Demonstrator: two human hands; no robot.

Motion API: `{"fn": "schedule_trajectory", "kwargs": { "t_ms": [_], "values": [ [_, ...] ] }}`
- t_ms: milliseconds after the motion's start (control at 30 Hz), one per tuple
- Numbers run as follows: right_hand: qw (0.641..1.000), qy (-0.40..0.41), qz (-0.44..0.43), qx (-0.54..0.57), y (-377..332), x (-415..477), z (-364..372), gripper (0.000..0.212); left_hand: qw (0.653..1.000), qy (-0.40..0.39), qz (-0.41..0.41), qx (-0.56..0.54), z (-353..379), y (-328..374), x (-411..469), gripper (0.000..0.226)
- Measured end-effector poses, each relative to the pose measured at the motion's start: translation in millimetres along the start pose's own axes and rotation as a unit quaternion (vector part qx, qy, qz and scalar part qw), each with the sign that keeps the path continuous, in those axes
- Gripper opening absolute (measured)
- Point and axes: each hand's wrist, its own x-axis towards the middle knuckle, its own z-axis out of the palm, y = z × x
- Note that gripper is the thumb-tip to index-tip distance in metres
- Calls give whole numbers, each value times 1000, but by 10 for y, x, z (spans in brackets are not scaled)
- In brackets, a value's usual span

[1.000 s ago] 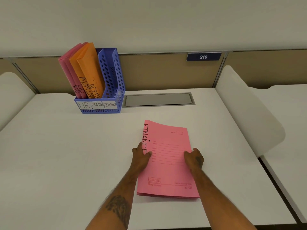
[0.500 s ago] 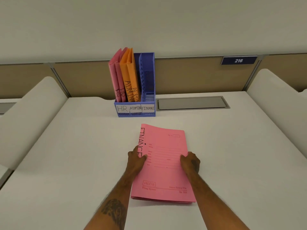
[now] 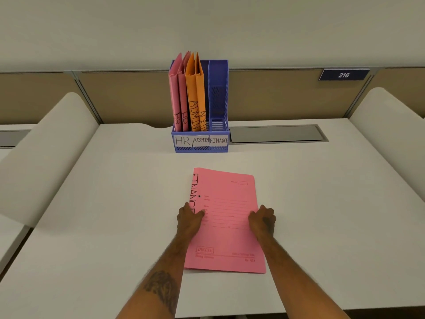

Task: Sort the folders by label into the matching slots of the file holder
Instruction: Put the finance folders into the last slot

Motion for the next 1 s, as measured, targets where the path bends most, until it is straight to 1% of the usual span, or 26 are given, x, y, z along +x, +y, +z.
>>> {"fn": "schedule_trajectory", "kwargs": {
  "t_ms": [67,133,267,333,400,467,533,600,633,667,733,767,800,900,1000],
  "values": [
    [1000,-5,5,11,5,5,16,32,999,4,-10,39,35,28,-17,58],
    [999,-5,8,39,16,14,20,33,997,4,-13,81,69,53,-37,67],
    [992,5,31,119,47,58,-62,36,991,8,21,131,123,139,-70,80],
    [989,3,40,140,49,87,-113,41,994,2,49,102,138,236,-77,78],
    [987,-1,49,156,59,121,-155,46,996,-22,68,50,144,353,-98,74],
    [983,-2,60,174,56,146,-195,47,996,-46,70,22,108,456,-131,78],
    [980,-1,68,187,54,179,-240,41,995,-57,85,22,63,514,-143,81],
    [980,-10,69,188,61,225,-305,25,992,-61,112,10,28,575,-148,76],
    [979,-17,70,192,49,234,-351,23,990,-59,125,1,9,615,-158,73],
    [978,-25,66,198,10,243,-407,29,989,-54,140,-9,-6,666,-161,70],
    [980,-38,37,193,-173,269,-567,56,984,-31,173,-29,-26,786,-167,65],
    [982,-37,6,184,-334,279,-684,67,981,-15,187,-39,-35,860,-179,64],
    [983,-32,-35,179,-534,297,-814,73,979,0,199,-49,-38,941,-192,62],
    [967,-20,-156,200,-1269,293,-1253,75,972,28,224,-63,-29,1172,-230,53],
    [946,-23,-255,200,-1960,159,-1699,74,959,58,272,-46,4,1371,-275,47]
  ]
}}
